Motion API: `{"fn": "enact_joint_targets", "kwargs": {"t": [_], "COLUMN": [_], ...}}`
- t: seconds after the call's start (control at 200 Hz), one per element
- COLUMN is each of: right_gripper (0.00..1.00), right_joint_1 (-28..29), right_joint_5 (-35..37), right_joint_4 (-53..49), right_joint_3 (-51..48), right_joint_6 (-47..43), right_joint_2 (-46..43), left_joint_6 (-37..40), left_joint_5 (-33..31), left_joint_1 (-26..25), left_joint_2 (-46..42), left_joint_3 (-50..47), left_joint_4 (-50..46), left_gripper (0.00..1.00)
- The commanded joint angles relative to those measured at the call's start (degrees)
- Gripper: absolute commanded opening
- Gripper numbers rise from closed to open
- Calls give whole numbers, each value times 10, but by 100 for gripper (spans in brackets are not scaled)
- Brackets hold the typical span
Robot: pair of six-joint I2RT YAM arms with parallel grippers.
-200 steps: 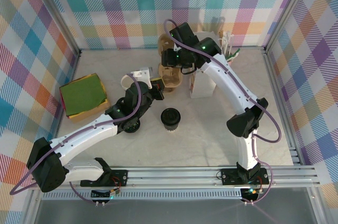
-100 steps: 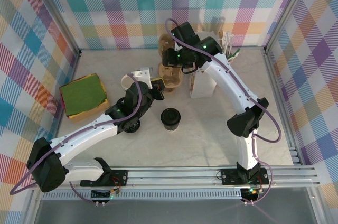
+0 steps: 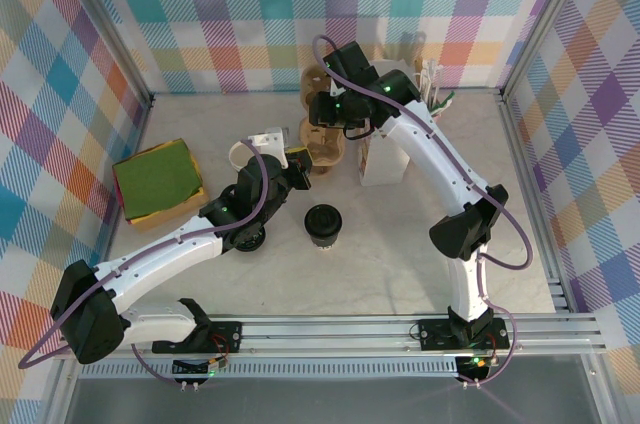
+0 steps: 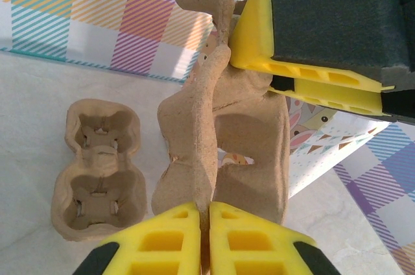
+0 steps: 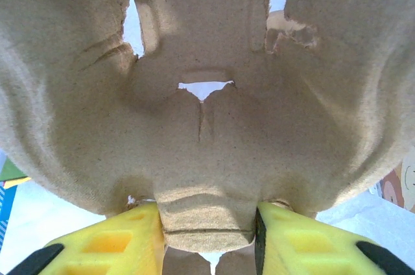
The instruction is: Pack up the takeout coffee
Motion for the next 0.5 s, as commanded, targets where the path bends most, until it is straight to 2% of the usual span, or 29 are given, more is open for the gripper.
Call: {"fn": "enact_joint_targets", "kwargs": {"t": [0.0, 0.245, 0.37, 0.44, 0.495], "right_gripper": [37, 34, 34, 33, 34], "right_joint_1": [-1, -2, -1, -2, -1], "right_joint_5": [-11, -13, -9, -9, -8], "right_joint_4": [4, 6, 8, 12, 14], "right_joint_3": [10, 9, 4, -5, -8], "right_joint_6": [4, 4, 3, 2, 3], "right_joint_2": [4, 1, -3, -7, -10], "left_joint_6": [12, 12, 12, 12, 12], "left_joint_5": [-5, -7, -9, -10, -12], "left_joint_1": [-10, -10, -10, -10, -10], "left_joint_2": [-4, -3, -3, -4, -5], "left_joint_3": [7, 11, 9, 9, 9], "left_joint_4": [18, 14, 13, 12, 11], "left_gripper": [10, 12, 26, 28, 33]}}
